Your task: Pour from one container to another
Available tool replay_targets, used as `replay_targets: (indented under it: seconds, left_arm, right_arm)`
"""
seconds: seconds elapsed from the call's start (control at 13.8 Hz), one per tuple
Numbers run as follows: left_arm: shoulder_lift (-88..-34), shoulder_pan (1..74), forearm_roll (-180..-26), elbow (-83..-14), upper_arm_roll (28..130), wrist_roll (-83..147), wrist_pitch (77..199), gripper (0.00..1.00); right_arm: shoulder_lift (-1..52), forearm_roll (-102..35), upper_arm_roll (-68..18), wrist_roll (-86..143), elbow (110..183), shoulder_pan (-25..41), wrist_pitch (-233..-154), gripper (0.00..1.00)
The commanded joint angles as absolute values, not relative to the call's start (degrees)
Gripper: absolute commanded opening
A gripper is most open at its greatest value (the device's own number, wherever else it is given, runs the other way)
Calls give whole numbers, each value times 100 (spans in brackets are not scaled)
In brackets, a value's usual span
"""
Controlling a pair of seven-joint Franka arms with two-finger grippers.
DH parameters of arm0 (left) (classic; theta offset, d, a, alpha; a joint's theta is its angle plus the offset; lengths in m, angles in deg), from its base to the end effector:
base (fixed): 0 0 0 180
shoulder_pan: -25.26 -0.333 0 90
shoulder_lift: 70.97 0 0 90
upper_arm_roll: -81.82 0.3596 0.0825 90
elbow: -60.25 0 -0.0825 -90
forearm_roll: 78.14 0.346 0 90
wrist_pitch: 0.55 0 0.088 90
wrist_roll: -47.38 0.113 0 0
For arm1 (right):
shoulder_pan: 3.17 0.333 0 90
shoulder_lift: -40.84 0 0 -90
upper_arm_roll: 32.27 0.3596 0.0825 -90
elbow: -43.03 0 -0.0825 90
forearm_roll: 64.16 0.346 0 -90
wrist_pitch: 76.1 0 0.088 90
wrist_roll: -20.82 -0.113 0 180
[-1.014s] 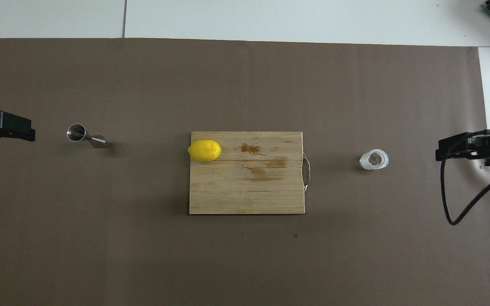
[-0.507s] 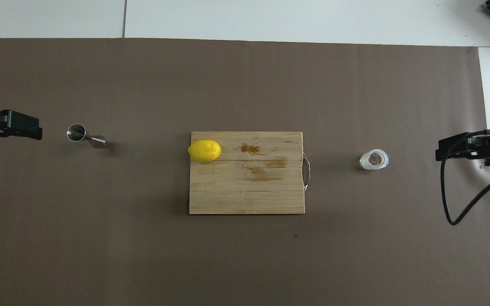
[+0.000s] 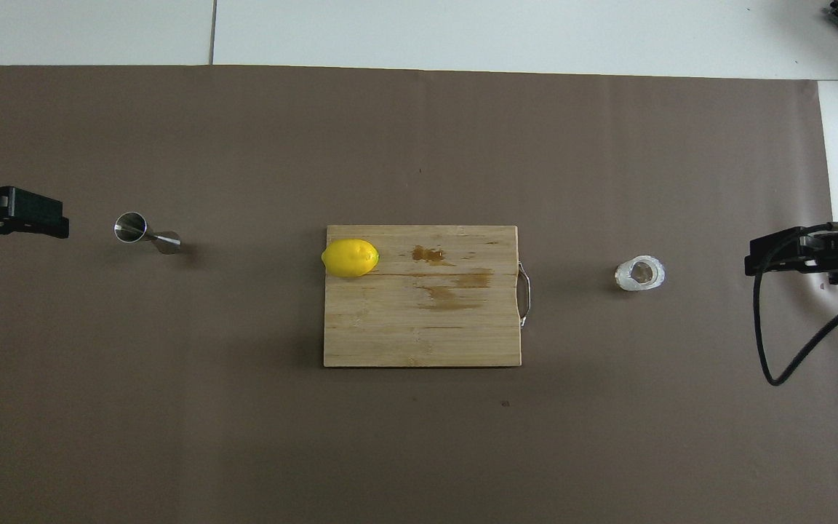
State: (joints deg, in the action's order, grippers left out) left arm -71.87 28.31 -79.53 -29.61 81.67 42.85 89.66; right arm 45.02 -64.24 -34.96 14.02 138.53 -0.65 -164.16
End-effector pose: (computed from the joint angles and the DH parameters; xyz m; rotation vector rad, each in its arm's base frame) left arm 0.5108 -0.0313 0.6716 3.1156 0.0359 0.0314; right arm 0.4853 -0.0026 0.6543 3.1333 -0.1905 -0.0895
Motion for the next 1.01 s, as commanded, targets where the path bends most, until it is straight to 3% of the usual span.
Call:
replay_targets:
  seconds: [0.0,0.94]
  left_arm:
    - [-7308,2537,-8715,-3186,8208,4070,9095,100]
    - [-5692,1341,-10792,-3116,8235,3990,7999,100]
  right_arm:
    - [4550,-6258,-3473,1397,13875,-141,-16381,100]
    - [4550,-6258,-3473,1397,13875,-141,-16381,100]
